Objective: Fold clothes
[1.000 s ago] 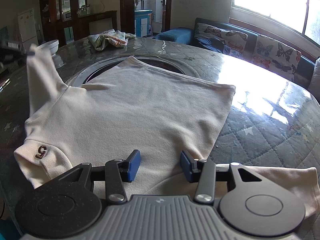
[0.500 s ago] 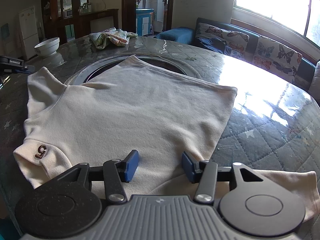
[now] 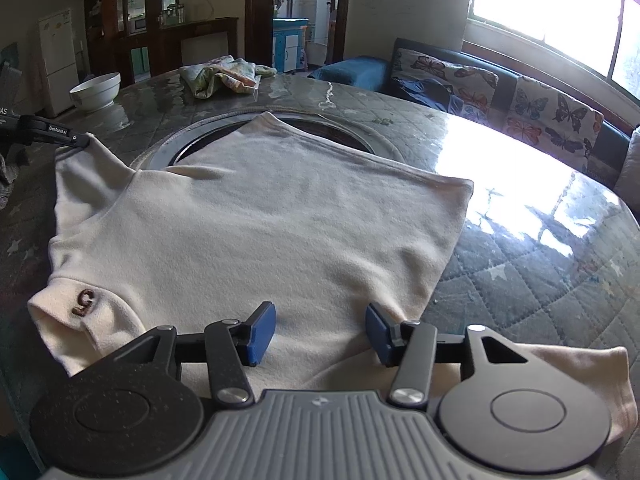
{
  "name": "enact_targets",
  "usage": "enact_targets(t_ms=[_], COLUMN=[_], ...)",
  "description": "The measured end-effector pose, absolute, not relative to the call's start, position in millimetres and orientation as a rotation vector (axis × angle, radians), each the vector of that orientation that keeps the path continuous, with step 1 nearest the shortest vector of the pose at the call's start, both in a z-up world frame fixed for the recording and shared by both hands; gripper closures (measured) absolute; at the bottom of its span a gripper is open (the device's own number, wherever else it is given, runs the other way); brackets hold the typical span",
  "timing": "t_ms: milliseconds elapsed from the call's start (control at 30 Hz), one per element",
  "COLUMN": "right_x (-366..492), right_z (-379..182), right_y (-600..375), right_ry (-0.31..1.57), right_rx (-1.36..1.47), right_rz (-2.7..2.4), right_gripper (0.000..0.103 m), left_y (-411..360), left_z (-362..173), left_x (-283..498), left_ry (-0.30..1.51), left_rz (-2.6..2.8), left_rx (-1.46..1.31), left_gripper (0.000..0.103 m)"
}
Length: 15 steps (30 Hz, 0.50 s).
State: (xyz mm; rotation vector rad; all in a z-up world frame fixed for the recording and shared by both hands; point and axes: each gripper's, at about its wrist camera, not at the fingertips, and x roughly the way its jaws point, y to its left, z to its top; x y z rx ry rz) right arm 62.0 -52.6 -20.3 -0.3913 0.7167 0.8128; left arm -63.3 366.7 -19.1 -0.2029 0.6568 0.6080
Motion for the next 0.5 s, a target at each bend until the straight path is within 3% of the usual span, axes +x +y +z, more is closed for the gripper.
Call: enact_targets(t_ms=[333, 500], right_x=[11, -15], right_z=[6, 2], right_y=[25, 76], right_ry=[0.654, 0.640], right_rx=[-0.488, -0.542], right_rz=[1.192, 1.327], right_gripper=[0.055, 0.065], left_y=[365, 371], left_z=[-18, -28], left_x=[-51, -49], left_ry=[0.669, 0.689], left_rz=[0.568, 0.564], left_rx=[-0.170, -0.169], left_gripper=[0.069, 0.068])
